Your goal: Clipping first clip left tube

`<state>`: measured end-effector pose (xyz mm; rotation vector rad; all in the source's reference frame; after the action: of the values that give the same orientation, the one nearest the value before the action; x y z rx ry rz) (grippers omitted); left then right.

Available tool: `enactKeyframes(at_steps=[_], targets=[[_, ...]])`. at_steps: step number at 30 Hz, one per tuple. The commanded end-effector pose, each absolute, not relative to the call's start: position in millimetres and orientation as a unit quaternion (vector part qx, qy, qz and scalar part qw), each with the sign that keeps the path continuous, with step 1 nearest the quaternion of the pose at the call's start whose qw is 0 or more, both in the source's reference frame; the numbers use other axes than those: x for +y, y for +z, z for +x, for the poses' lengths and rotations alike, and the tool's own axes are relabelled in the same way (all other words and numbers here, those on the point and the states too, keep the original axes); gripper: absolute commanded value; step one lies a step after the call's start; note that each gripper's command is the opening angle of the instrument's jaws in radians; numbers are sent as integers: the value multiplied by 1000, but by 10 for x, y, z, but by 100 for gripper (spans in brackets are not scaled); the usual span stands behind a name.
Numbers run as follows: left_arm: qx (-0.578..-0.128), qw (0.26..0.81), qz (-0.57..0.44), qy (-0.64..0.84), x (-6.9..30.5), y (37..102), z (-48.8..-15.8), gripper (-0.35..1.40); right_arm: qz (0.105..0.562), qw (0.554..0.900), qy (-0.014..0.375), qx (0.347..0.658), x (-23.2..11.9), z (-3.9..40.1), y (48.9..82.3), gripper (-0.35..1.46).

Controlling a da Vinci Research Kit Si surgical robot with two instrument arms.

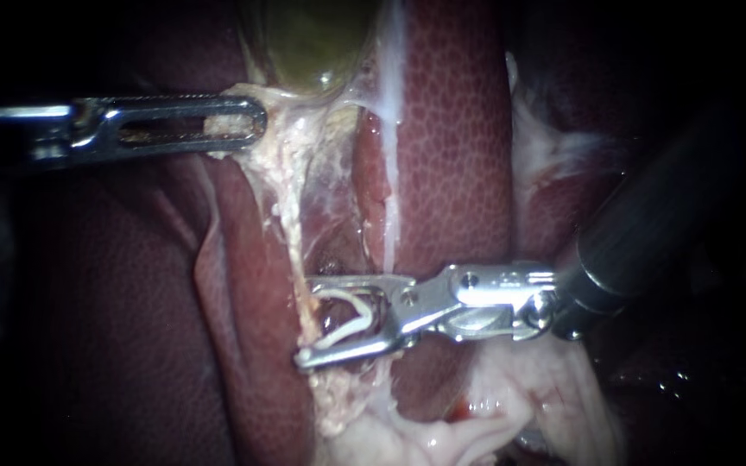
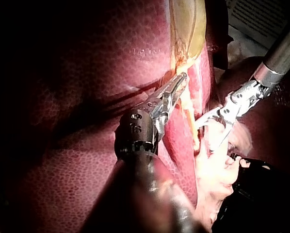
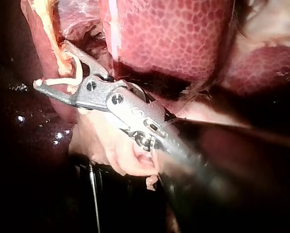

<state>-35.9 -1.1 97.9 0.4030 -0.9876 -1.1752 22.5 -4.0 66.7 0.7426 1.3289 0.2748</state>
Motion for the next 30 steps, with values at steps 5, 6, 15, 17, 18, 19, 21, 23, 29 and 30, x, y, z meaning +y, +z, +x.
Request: enactKeyframes(at_steps=[5, 6, 15, 17, 18, 19, 21, 23, 29, 30], targets=[[-443, 701, 180, -529, -10, 979, -359, -35, 357, 704, 126, 602, -45, 229, 665, 60], [-443, 701, 180, -529, -10, 979, -359, -35, 360, 702, 125, 602, -46, 230, 665, 60], [-443, 701, 180, -529, -10, 979, -359, -35, 394, 679, 126, 606, -52, 245, 669, 59], [-443, 701, 180, -529, -10, 979, -360, -35, 401, 676, 126, 606, -51, 248, 670, 58], [-443, 701, 180, -529, -10, 979, -360, -35, 402, 674, 125, 607, -51, 250, 670, 58], [-443, 701, 180, -529, -10, 979, -360, -35, 402, 673, 124, 608, -50, 251, 670, 58], [-443, 701, 180, -529, -10, 979, -360, -35, 403, 669, 128, 612, -49, 255, 670, 58], [-443, 701, 180, -529, -10, 979, -360, -35, 404, 664, 132, 615, -47, 258, 670, 58], [-443, 701, 180, -529, -10, 979, -360, -35, 404, 659, 135, 620, -43, 261, 668, 57], [-443, 701, 180, -529, -10, 979, -360, -35, 404, 659, 135, 620, -42, 261, 668, 56]])
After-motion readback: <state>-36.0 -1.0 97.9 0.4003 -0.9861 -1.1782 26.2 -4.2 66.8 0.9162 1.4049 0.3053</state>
